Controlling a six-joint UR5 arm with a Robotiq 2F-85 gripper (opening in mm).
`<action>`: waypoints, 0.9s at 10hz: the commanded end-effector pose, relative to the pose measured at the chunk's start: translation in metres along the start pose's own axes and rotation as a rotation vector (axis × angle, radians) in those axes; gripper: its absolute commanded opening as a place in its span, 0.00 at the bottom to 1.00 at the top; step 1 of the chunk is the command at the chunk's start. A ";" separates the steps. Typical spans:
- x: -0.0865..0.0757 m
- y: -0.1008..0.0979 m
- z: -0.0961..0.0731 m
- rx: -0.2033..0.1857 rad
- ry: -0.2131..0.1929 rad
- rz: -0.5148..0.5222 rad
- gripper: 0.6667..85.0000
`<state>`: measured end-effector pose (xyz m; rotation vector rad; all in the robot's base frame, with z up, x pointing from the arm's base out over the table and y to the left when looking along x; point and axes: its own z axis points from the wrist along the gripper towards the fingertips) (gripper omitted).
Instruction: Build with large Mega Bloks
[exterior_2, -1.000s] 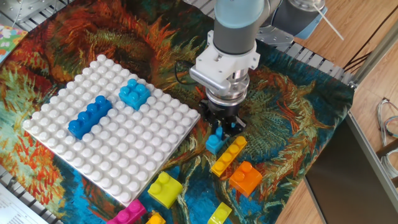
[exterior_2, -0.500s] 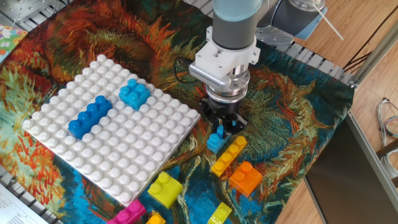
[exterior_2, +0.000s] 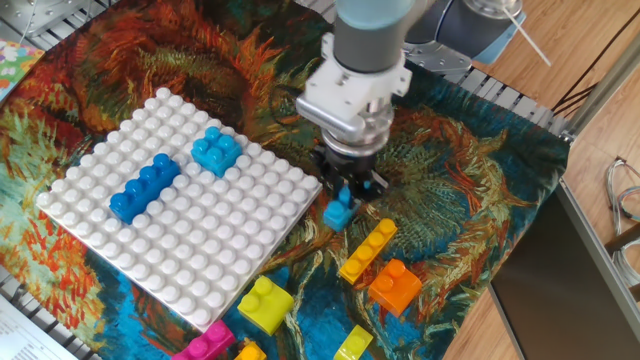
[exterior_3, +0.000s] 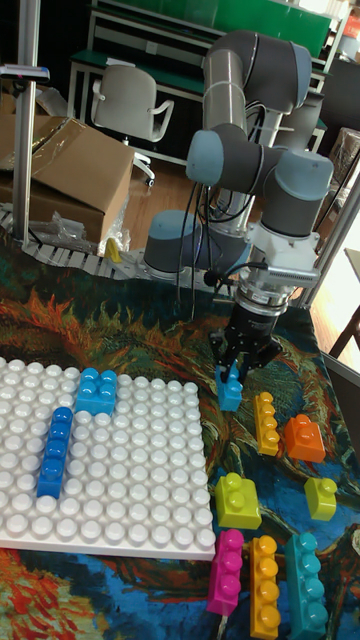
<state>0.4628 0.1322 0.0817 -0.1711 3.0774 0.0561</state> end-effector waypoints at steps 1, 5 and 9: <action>0.005 -0.021 -0.016 -0.008 0.019 -0.056 0.01; -0.009 -0.025 -0.018 -0.003 -0.039 0.076 0.01; -0.025 -0.058 -0.036 -0.003 -0.036 -0.016 0.01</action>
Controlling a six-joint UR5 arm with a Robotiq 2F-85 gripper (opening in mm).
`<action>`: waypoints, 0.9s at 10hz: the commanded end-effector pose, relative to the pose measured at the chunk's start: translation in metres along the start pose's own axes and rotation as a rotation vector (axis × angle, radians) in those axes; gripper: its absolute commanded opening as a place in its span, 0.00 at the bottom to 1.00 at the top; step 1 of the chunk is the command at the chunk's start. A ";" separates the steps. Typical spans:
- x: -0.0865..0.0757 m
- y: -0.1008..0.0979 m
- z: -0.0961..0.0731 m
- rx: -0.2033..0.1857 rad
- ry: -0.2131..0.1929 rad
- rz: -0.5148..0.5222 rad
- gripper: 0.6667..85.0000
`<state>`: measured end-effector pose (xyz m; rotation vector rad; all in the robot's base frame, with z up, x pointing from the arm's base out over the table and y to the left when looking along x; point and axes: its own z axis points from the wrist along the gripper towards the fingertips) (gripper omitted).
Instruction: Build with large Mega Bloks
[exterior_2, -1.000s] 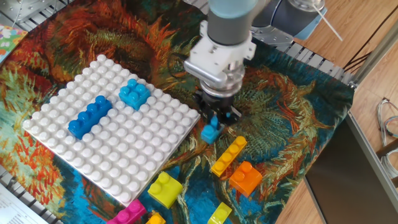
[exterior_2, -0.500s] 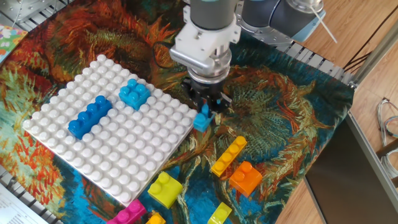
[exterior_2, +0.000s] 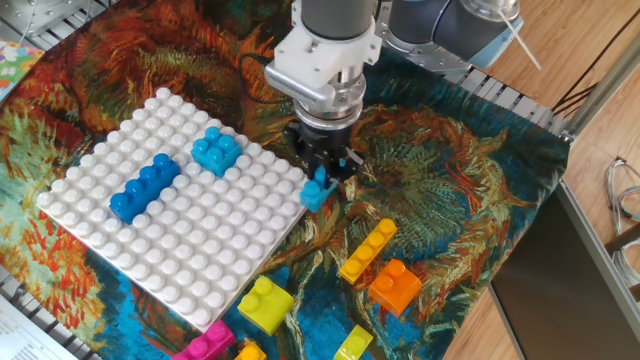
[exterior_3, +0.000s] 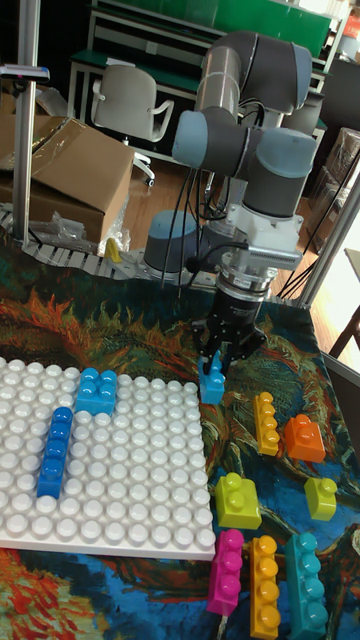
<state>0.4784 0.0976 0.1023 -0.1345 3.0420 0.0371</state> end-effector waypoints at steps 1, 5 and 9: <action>-0.020 -0.045 -0.018 -0.024 0.005 -0.077 0.01; -0.028 -0.055 -0.016 -0.049 -0.016 -0.039 0.01; -0.039 -0.079 -0.009 -0.013 -0.031 -0.035 0.01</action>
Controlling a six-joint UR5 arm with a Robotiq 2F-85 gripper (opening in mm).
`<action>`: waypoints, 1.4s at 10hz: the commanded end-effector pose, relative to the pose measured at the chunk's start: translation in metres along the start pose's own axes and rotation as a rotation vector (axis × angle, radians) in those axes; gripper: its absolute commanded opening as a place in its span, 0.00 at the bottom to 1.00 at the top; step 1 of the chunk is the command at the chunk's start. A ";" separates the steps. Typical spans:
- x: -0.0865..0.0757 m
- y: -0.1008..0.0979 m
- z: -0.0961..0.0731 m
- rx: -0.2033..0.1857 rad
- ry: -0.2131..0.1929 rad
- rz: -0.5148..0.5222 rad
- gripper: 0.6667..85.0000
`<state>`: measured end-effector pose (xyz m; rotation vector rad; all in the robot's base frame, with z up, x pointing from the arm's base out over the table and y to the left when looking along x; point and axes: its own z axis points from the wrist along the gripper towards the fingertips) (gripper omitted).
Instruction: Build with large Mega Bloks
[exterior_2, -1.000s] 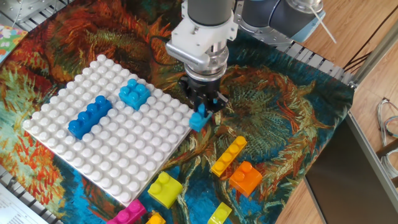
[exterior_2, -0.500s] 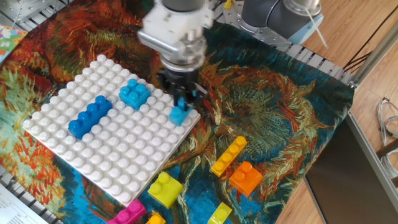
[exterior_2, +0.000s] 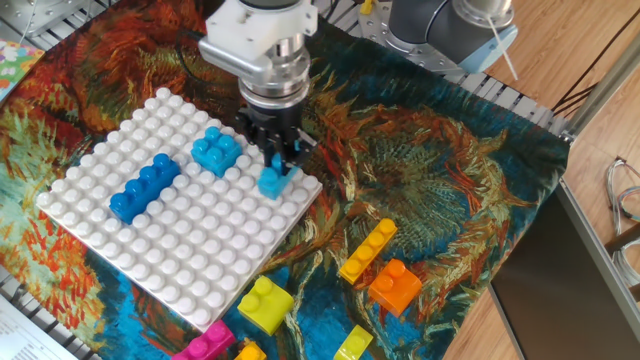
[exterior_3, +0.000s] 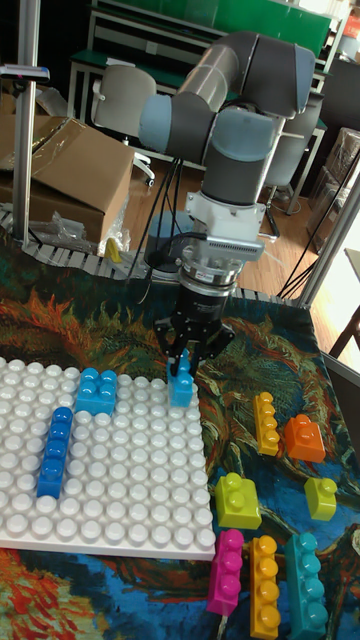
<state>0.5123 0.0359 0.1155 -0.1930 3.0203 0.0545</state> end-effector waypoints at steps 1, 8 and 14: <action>-0.012 -0.029 0.007 0.001 -0.012 -0.014 0.01; -0.015 -0.052 0.010 0.007 -0.021 0.014 0.01; -0.019 -0.053 0.021 -0.010 -0.015 0.051 0.01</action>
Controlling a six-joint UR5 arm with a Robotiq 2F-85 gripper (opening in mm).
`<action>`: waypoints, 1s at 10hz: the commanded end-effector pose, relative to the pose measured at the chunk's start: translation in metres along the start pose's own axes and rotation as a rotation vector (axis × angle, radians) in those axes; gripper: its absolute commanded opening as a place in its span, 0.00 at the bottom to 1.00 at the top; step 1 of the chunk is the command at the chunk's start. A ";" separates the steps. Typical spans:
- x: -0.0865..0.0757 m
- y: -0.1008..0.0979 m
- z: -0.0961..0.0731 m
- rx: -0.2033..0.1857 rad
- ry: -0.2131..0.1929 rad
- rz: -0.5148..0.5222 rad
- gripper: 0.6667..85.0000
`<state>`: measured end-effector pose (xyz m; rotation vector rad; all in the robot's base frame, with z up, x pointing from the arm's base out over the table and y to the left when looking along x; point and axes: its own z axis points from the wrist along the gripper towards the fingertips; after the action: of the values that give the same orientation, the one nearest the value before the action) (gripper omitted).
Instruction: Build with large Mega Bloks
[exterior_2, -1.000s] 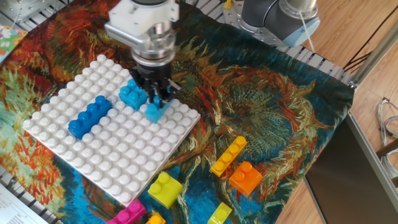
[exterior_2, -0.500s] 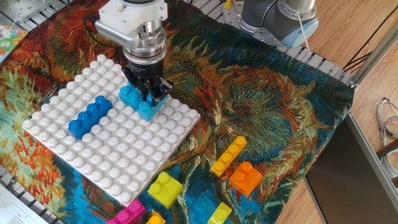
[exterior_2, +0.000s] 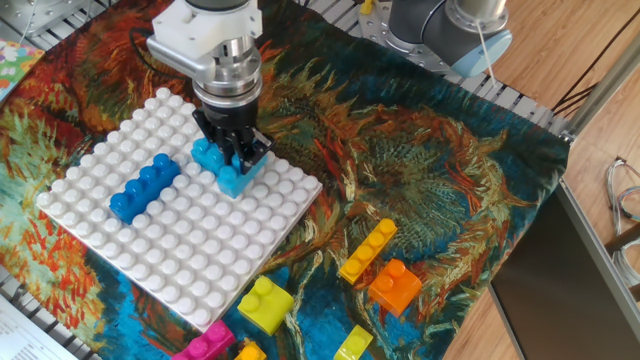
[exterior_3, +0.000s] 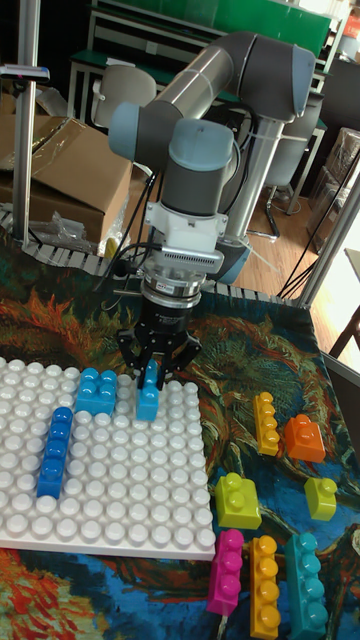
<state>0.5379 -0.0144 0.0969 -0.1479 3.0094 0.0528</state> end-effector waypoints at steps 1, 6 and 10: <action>0.001 0.001 0.003 -0.018 0.000 0.024 0.01; 0.015 -0.006 0.012 -0.008 0.008 0.029 0.01; 0.011 0.000 0.010 -0.012 0.008 0.041 0.01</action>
<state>0.5264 -0.0192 0.0839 -0.1117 3.0221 0.0583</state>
